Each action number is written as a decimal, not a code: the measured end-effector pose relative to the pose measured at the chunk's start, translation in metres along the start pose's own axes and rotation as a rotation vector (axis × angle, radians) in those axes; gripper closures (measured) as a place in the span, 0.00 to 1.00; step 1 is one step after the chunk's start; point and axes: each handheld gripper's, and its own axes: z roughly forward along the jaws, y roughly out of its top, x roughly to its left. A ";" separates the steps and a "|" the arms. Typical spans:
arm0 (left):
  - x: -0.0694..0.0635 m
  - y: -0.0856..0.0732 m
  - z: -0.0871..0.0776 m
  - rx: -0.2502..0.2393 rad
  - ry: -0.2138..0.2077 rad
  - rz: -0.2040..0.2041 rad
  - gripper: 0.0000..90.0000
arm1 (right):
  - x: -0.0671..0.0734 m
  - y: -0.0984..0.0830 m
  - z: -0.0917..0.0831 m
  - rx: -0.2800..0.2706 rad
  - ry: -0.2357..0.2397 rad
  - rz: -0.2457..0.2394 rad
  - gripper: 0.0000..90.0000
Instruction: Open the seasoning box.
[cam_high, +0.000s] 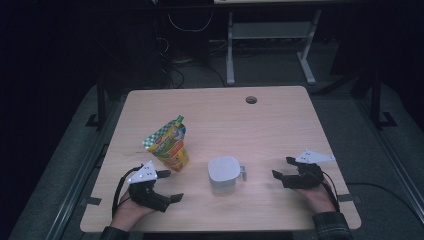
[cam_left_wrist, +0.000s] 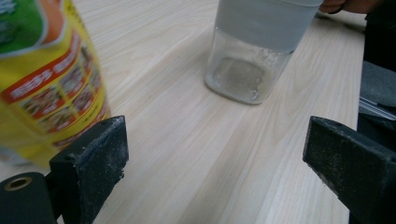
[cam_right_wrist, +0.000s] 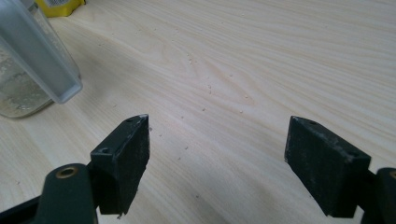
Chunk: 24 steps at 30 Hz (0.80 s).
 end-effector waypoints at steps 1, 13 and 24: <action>0.000 0.000 0.000 0.000 0.000 0.000 0.07 | 0.000 0.000 0.000 0.000 0.000 0.000 0.24; -0.005 0.019 0.013 -0.033 -0.029 0.032 0.09 | 0.001 0.000 0.003 -0.002 0.006 -0.021 0.24; -0.011 0.036 0.027 -0.064 -0.079 0.057 0.14 | 0.002 0.000 0.004 0.003 0.012 -0.018 0.24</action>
